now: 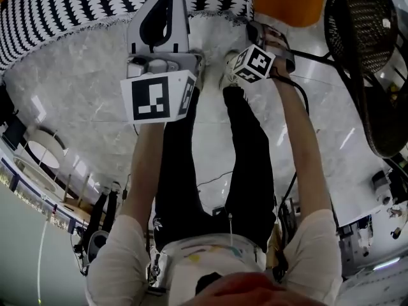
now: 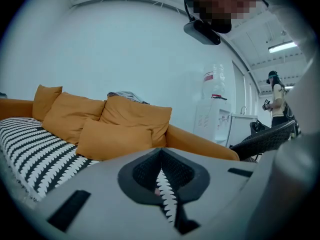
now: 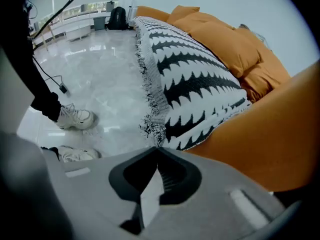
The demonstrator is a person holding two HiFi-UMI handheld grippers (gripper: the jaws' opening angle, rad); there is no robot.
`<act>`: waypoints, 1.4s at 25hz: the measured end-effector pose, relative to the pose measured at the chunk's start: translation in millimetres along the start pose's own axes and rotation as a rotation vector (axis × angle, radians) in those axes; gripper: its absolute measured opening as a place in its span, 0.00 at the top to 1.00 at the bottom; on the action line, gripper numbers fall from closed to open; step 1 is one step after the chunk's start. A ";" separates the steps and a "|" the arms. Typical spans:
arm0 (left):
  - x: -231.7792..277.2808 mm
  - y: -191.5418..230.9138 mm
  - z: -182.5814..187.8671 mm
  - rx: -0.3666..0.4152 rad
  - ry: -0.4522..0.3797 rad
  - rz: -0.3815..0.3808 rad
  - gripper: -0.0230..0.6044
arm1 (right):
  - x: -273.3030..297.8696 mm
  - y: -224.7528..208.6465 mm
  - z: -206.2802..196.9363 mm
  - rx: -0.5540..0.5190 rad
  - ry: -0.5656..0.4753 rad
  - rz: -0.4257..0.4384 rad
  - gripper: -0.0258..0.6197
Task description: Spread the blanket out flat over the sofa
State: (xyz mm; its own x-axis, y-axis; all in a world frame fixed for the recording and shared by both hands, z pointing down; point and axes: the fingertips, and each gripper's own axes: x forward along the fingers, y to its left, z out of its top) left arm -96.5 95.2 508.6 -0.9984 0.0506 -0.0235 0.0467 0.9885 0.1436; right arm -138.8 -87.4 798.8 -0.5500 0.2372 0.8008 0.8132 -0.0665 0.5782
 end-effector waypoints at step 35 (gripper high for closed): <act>-15.1 3.7 41.2 0.001 -0.033 0.021 0.94 | -37.6 7.0 26.5 0.569 0.067 0.110 0.79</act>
State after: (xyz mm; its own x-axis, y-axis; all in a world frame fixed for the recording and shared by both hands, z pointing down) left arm -80.0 103.9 468.7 -0.9957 0.0757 -0.0530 0.0674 0.9873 0.1437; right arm -107.4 -71.2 768.6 -0.4525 0.1957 0.8700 0.8302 0.4486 0.3309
